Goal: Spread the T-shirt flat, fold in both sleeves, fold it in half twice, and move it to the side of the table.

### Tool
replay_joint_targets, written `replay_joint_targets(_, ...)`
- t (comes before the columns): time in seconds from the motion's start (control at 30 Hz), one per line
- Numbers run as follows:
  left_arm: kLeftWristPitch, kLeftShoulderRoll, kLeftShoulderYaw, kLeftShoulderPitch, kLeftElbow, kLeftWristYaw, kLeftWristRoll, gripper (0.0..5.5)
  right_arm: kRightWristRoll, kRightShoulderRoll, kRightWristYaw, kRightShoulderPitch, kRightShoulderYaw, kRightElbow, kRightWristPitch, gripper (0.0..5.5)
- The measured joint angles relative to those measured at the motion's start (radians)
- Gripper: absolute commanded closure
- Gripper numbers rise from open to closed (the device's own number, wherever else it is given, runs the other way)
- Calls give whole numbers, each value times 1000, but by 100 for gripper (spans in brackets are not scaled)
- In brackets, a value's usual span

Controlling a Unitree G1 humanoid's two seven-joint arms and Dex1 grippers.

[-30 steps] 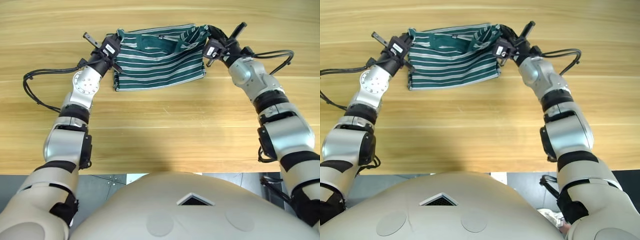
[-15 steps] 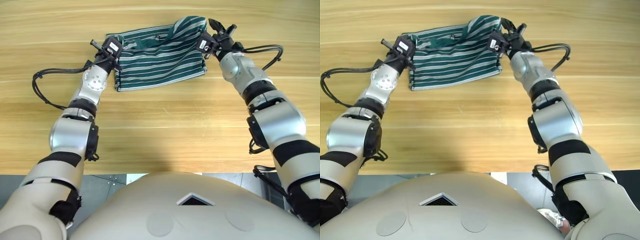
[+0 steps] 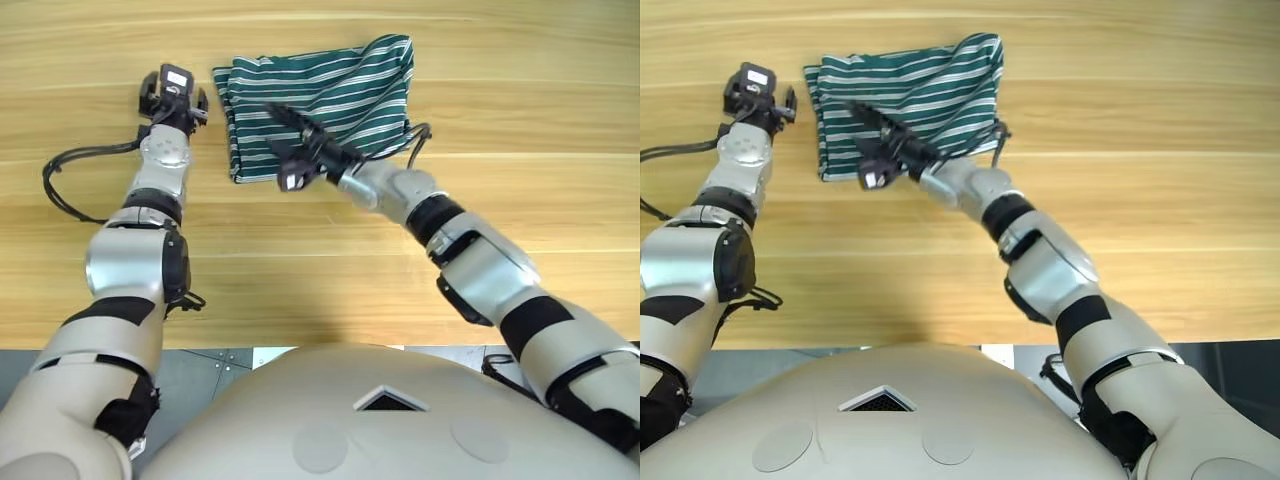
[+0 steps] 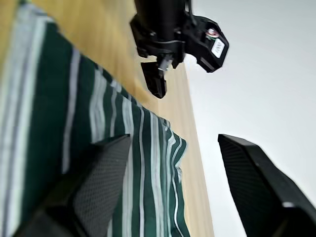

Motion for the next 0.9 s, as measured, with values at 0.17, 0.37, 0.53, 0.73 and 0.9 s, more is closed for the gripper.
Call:
replay_joint_targets(0.17, -143, 0, 142, 53, -37, -24, -146, 141, -41, 36, 9, -101, 65, 119, 66, 226)
replay_joint_targets(0.37, -182, -8, 152, 68, -50, -51, -161, 141, -70, -133, -24, -127, 119, 108, 38, 226)
replay_joint_targets(0.53, -194, -18, 133, 51, -56, -62, -142, 141, -56, -407, -78, 1, 112, -93, -43, 226)
replay_joint_targets(0.73, -208, -17, 62, 36, -59, -59, -72, 141, 88, -702, -69, 367, -51, -555, -4, 226)
replay_joint_targets(0.9, -258, -8, -38, -43, -82, -61, 24, 141, 198, -811, 96, 598, -104, -849, -32, 226)
